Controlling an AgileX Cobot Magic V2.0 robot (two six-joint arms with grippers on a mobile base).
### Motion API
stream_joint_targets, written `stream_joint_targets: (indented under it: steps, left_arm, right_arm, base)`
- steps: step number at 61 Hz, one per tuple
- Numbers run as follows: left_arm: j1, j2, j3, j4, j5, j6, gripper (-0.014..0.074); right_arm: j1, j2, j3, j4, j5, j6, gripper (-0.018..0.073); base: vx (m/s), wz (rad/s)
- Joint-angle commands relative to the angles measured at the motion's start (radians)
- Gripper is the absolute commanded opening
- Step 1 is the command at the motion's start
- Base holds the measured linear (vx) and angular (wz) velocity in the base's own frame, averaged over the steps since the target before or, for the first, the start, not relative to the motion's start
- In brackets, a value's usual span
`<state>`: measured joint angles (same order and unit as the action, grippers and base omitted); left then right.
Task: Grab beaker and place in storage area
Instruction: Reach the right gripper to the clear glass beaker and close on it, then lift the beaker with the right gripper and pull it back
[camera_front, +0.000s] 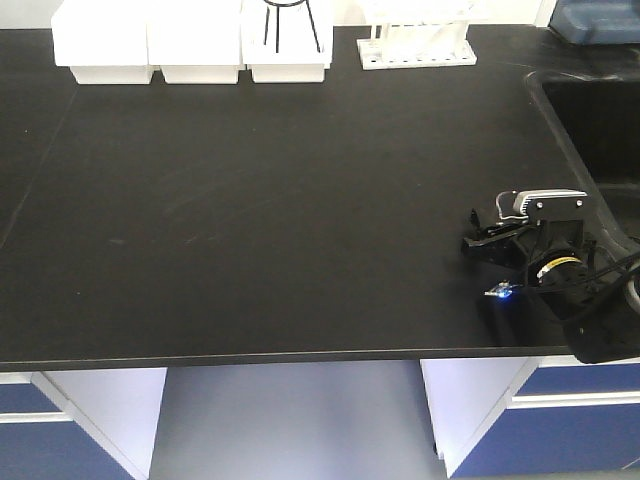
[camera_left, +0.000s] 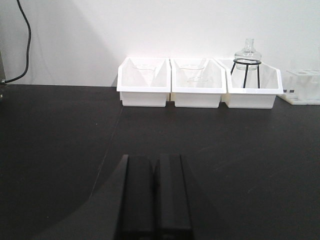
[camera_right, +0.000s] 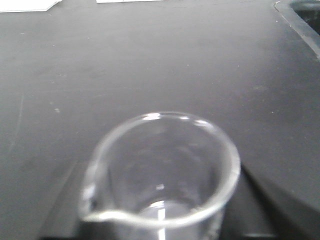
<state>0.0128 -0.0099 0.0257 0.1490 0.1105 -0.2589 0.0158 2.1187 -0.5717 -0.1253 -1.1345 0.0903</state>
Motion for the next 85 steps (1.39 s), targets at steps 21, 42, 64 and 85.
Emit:
stream_joint_targets:
  steps: [21, 42, 64, 85]
  left_arm:
    - [-0.007, -0.017, 0.022, -0.006, -0.085, -0.006, -0.0008]
    - [-0.007, -0.017, 0.022, -0.006, -0.085, -0.006, -0.0008]
    - [-0.007, -0.017, 0.022, -0.006, -0.085, -0.006, -0.0008]
    - [-0.007, -0.017, 0.022, -0.006, -0.085, -0.006, -0.0008]
  right_arm:
    - [-0.001, -0.19, 0.022, -0.005, -0.068, 0.006, -0.0004]
    - [-0.001, -0.779, 0.03, -0.011, 0.623, 0.03, -0.0003]
    - [-0.001, -1.451, 0.03, -0.009, 1.27, 0.028, -0.0003]
    - [-0.002, -1.696, 0.03, -0.011, 1.382, -0.005, -0.0003]
  base:
    - [0.0, 0.0]
    - [0.0, 0.0]
    - [0.0, 0.0]
    - [0.0, 0.0]
